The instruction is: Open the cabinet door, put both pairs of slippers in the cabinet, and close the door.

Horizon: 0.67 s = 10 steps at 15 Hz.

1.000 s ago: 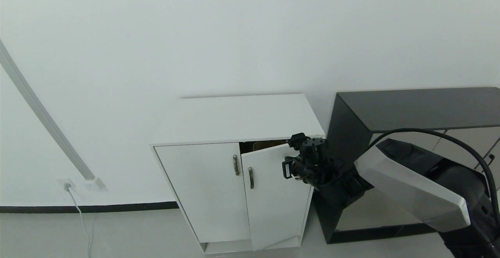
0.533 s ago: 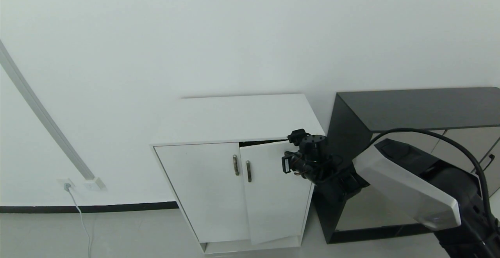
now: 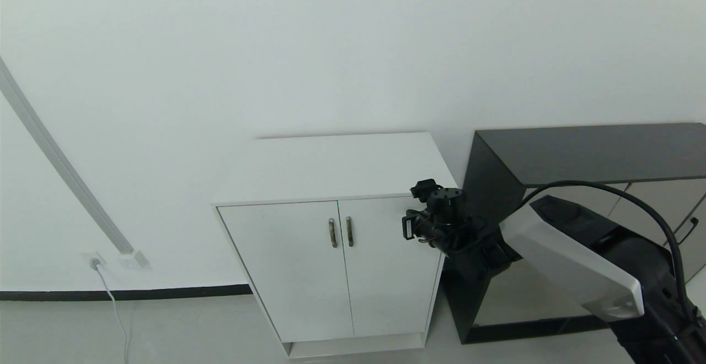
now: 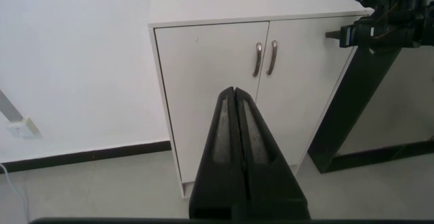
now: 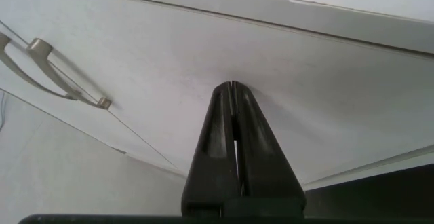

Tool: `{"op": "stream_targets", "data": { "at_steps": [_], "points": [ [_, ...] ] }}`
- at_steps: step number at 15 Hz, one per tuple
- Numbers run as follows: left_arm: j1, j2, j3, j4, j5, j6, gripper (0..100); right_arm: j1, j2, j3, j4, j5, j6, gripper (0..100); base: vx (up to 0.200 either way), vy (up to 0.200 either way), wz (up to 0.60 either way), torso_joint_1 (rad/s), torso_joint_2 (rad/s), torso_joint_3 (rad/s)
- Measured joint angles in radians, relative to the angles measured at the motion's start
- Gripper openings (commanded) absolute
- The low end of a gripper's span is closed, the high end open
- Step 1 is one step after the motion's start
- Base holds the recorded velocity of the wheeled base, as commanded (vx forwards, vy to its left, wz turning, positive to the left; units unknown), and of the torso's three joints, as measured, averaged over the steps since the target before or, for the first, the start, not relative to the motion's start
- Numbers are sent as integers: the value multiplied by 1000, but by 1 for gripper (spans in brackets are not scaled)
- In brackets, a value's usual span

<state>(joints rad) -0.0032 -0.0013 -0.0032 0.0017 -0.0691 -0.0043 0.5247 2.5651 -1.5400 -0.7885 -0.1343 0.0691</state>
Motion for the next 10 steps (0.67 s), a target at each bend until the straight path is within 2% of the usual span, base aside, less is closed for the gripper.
{"op": "stream_targets", "data": {
  "at_steps": [5, 10],
  "points": [
    [0, 0, 0, 0, 0, 0, 0, 5, -6, 44, -63, -1, 0, 0, 0, 0, 0, 0, 0, 0],
    [0, 0, 0, 0, 0, 0, 0, 4, -70, 208, -163, -2, 1, 0, 0, 0, 0, 0, 0, 0]
  ]
}}
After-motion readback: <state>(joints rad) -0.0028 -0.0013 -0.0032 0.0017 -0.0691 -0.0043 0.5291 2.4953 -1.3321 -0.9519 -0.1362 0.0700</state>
